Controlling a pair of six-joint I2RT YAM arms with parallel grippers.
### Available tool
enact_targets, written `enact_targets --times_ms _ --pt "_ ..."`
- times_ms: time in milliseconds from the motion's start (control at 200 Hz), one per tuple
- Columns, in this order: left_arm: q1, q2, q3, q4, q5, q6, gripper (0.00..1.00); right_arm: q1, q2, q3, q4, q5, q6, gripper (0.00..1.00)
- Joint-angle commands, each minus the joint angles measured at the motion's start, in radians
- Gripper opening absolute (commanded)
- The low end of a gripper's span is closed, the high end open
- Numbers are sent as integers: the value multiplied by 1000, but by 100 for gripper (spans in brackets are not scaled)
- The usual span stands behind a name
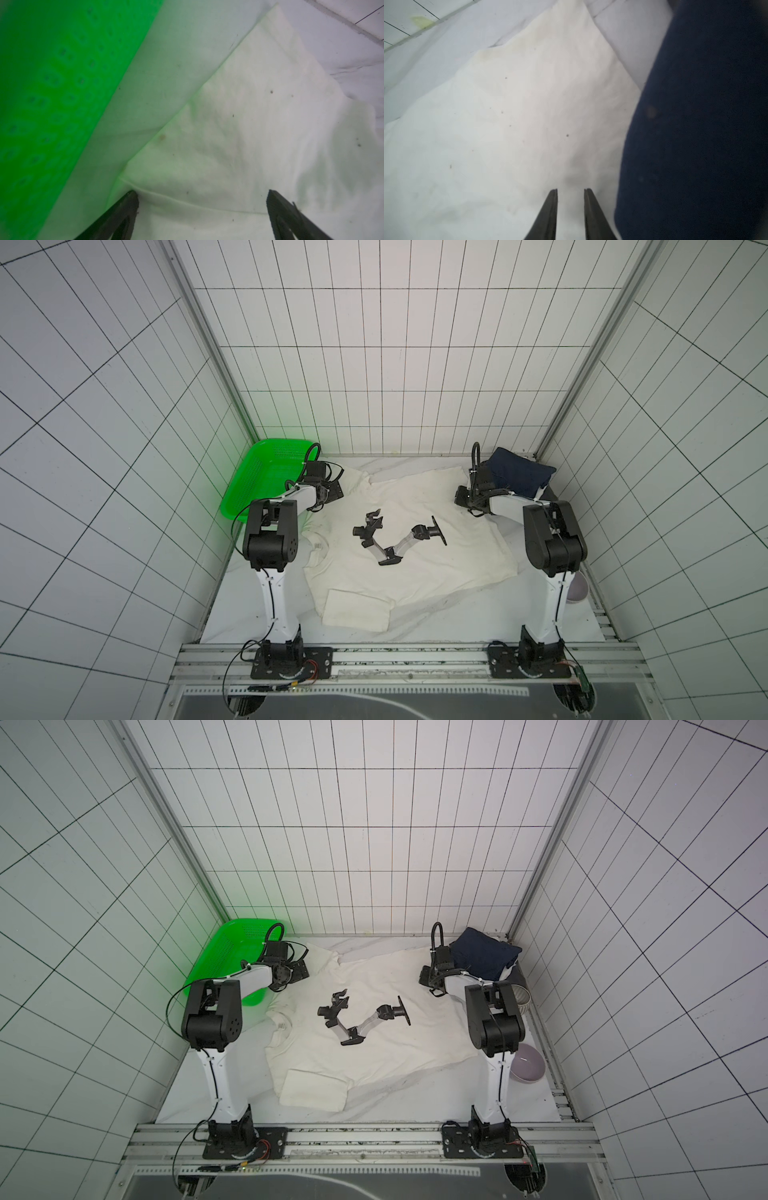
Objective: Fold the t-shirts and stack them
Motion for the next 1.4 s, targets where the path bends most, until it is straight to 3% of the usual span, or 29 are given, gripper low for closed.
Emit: enact_targets --times_ms 0,180,595,810,1025,1124,1219,1394 --pt "-7 -28 30 -72 14 -17 97 10 -132 -69 -3 -5 4 27" --pt "-60 -71 35 -14 3 -3 97 82 -251 -195 15 -9 0 29" --pt "-126 335 483 -26 170 -43 97 244 -429 -642 133 19 120 29" --pt "-116 412 505 101 152 -107 97 268 -548 -794 109 46 168 29" --pt "-87 487 614 156 180 -180 97 330 -696 -972 59 71 327 30" --pt "-91 457 592 188 193 -188 98 345 -746 -1024 98 45 387 31" --pt "-92 375 526 200 224 -178 97 347 -775 -983 82 50 371 33" --pt "-108 111 380 79 187 -52 97 344 -850 -794 -218 136 286 41"
